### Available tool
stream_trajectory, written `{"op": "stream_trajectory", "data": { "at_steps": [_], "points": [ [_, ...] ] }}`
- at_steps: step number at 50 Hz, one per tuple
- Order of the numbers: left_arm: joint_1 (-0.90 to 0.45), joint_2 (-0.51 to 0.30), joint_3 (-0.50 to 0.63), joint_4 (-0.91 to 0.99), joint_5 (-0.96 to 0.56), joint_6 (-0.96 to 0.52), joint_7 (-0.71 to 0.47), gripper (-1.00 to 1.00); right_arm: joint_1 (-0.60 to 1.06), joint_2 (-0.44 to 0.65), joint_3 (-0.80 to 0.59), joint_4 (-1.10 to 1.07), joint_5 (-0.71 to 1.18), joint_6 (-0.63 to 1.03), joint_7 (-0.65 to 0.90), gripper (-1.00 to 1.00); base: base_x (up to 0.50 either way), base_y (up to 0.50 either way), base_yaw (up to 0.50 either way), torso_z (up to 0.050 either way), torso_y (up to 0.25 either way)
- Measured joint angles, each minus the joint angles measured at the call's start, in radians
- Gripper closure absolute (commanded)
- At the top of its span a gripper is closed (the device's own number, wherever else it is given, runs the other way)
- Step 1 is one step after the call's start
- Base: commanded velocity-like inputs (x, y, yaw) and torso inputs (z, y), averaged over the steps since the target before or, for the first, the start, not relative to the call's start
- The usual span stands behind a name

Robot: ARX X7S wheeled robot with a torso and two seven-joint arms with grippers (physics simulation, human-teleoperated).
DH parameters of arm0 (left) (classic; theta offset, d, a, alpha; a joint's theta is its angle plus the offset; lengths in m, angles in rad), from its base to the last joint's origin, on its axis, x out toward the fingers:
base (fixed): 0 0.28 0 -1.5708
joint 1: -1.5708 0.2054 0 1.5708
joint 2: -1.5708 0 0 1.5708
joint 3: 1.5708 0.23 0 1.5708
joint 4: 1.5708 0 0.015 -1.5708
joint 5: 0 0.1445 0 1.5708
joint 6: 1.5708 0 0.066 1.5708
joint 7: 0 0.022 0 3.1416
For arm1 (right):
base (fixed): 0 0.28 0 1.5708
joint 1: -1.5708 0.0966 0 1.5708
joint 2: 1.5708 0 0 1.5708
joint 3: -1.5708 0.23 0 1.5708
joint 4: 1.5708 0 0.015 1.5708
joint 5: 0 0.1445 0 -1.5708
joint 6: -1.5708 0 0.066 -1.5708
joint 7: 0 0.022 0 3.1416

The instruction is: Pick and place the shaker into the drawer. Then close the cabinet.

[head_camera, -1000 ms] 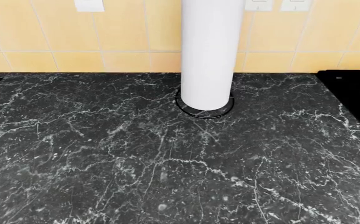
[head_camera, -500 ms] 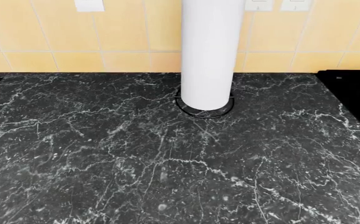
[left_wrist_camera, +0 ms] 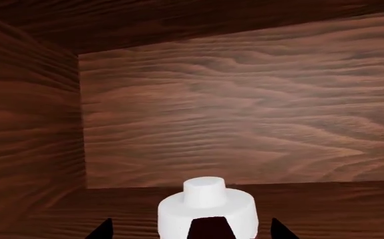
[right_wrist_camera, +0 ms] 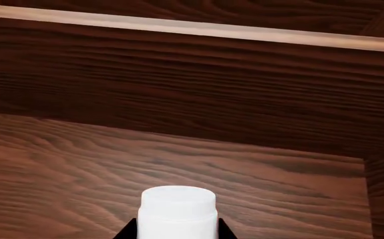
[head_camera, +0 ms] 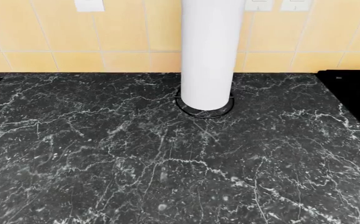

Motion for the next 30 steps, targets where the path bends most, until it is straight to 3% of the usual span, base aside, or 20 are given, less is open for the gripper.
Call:
{"op": "stream_trajectory", "data": {
  "at_steps": [15,16,30],
  "points": [
    [-0.012,0.017,0.018,-0.064,0.032,0.049,0.013,-1.00,-0.006,0.005,0.002,0.000,-0.002,-0.003,0.000,1.00,0.00,0.00,0.00,0.000,0.000],
    [-0.012,0.017,0.020,-0.066,0.033,0.050,0.014,1.00,-0.007,0.005,0.002,0.000,-0.002,-0.003,0.000,1.00,0.00,0.00,0.00,0.000,0.000],
    [-0.003,0.029,0.038,-0.041,0.099,0.053,0.061,1.00,-0.014,0.009,0.007,-0.012,0.001,0.001,0.007,1.00,0.00,0.00,0.00,0.000,0.000]
  ]
}}
